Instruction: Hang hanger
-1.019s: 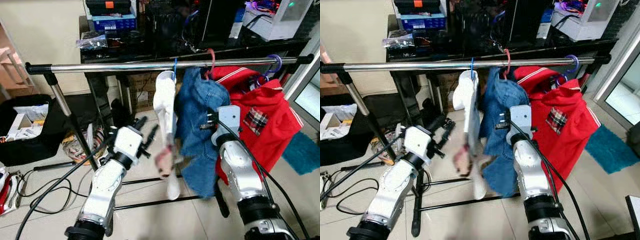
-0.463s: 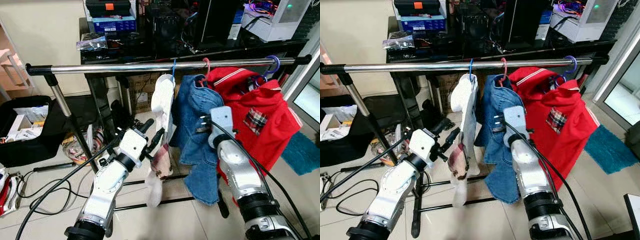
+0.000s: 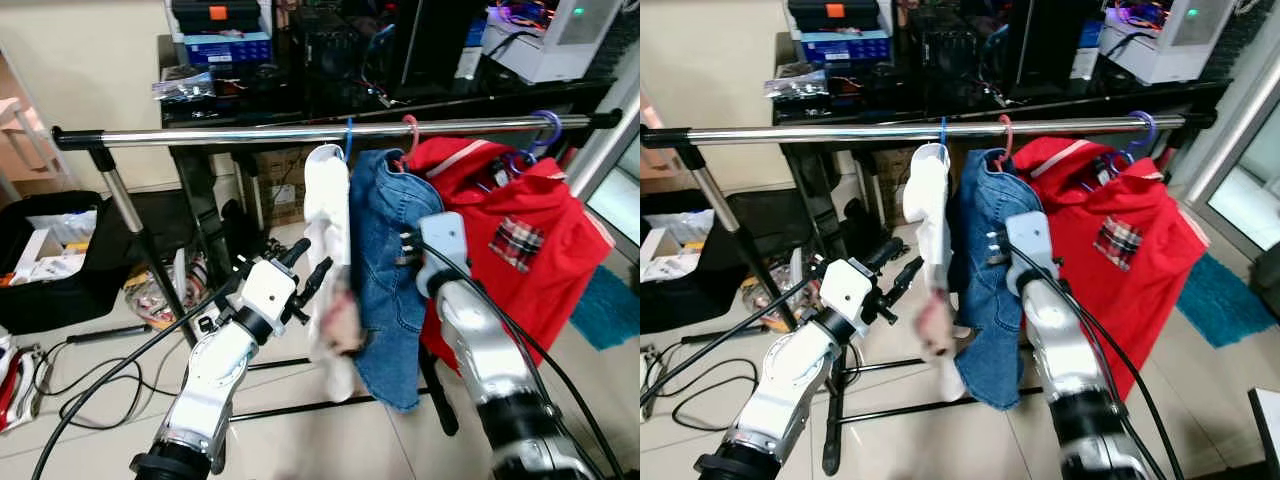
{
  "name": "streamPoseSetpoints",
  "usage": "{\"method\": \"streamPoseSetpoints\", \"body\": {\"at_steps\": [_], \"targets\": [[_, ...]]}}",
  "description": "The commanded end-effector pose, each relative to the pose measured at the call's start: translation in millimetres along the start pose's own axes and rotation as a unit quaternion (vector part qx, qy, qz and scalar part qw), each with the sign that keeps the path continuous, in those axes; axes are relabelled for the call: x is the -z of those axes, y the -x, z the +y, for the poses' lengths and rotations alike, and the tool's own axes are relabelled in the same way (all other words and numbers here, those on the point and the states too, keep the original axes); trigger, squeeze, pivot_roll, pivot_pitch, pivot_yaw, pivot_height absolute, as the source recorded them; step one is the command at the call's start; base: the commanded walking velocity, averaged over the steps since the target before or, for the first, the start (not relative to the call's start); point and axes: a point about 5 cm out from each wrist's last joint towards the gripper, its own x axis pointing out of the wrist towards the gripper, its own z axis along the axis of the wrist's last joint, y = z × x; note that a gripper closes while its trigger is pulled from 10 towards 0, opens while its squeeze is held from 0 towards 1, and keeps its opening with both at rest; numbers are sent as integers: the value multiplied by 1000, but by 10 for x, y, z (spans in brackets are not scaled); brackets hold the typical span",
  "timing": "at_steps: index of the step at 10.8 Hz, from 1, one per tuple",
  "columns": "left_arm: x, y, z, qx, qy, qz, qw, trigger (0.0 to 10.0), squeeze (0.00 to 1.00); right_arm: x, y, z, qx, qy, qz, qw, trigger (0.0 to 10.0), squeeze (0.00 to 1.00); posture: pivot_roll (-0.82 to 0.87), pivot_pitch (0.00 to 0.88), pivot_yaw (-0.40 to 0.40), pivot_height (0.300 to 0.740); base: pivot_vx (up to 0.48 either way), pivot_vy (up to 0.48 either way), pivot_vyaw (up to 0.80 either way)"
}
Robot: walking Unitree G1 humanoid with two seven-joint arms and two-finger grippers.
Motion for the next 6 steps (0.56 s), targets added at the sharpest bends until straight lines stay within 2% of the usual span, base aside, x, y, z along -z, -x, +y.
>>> {"method": "streamPoseSetpoints", "body": {"at_steps": [1, 2, 4, 5, 6], "targets": [[-33, 6, -11, -2, -1, -11, 1000, 10000, 0, -47, 38, -70, 6, -11, -16, 1000, 10000, 0, 115, 45, -8, 740, 0, 0, 0], [-36, 7, -10, -6, 3, -14, 1000, 10000, 0, -57, 80, -72, 5, -16, -22, 1000, 10000, 1000, 115, 45, -8, 740, 0, 0, 0], [-31, 3, -53, -7, 9, -17, 1000, 10000, 0, -40, 186, -53, -9, -25, -25, 999, 10000, 1000, 101, 45, -9, 740, 0, 0, 0], [-31, 4, -60, -10, 13, -19, 1000, 10000, 0, -41, 237, -61, -17, -35, -28, 999, 10000, 392, 101, 45, -9, 740, 0, 0, 0], [-28, 8, -46, -28, 24, -22, 999, 10000, 0, -64, 316, -110, -13, -37, -47, 998, 10000, 0, 101, 45, -9, 740, 0, 0, 0]]}}
